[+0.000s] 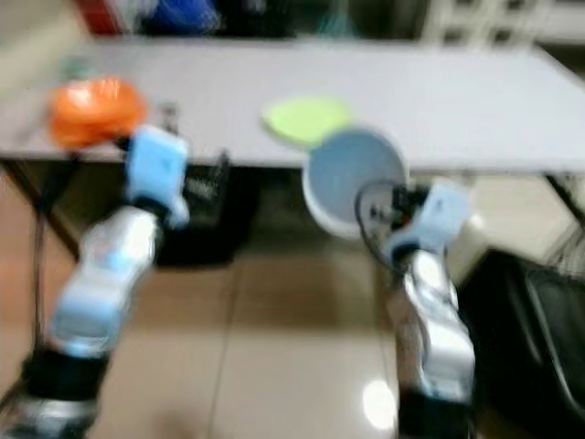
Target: Setting the table
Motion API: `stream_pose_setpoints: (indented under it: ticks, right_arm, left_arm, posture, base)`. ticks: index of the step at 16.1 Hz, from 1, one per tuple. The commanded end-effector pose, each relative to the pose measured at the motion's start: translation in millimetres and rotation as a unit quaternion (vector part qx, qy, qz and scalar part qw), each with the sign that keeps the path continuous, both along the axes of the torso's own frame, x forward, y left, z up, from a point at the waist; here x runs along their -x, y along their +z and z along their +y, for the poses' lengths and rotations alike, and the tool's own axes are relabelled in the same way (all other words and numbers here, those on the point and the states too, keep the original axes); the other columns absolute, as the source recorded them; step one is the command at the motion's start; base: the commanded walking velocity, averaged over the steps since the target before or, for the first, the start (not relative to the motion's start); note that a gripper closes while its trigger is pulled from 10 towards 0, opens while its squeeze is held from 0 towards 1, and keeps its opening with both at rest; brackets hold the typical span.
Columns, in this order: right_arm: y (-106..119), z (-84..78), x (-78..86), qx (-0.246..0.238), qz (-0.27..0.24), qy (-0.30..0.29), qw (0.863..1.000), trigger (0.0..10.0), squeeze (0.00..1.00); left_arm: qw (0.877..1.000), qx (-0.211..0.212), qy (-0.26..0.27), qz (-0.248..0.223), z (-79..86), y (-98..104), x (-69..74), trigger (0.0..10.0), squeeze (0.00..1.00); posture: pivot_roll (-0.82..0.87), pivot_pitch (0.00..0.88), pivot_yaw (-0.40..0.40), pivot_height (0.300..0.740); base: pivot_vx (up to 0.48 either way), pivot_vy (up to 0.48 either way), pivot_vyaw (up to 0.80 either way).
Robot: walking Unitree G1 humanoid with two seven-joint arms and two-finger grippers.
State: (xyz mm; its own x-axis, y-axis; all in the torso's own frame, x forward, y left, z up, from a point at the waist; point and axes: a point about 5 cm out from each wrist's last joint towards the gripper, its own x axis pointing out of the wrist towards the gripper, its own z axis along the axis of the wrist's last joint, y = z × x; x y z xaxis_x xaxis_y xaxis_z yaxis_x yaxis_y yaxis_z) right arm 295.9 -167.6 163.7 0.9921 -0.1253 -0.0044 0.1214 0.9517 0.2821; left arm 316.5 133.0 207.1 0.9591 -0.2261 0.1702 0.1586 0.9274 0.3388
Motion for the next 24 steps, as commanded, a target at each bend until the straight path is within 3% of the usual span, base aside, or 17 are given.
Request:
stream_pose_setpoints:
  ticks: [1, 24]
  right_arm:
    - [8, 9.4, -0.4, -0.001, -0.023, 0.019, 1.000, 10.0, 0.00]
    - [-2, 9.9, 6.9, -0.012, -0.001, 0.027, 1.000, 10.0, 0.00]
  left_arm:
    - [1.000, 0.001, 0.007, 0.013, 2.6, -5, -1.2, 10.0, 0.00]
    - [1.000, 0.000, -0.002, 0.022, 0.1, -9, 6.9, 10.0, 0.00]
  posture:
    - [0.01, 0.000, -0.001, 0.740]
    - [0.03, 0.000, -0.013, 0.740]
  base:
    - [0.386, 0.000, 0.00]
    - [0.396, 0.000, -0.06]
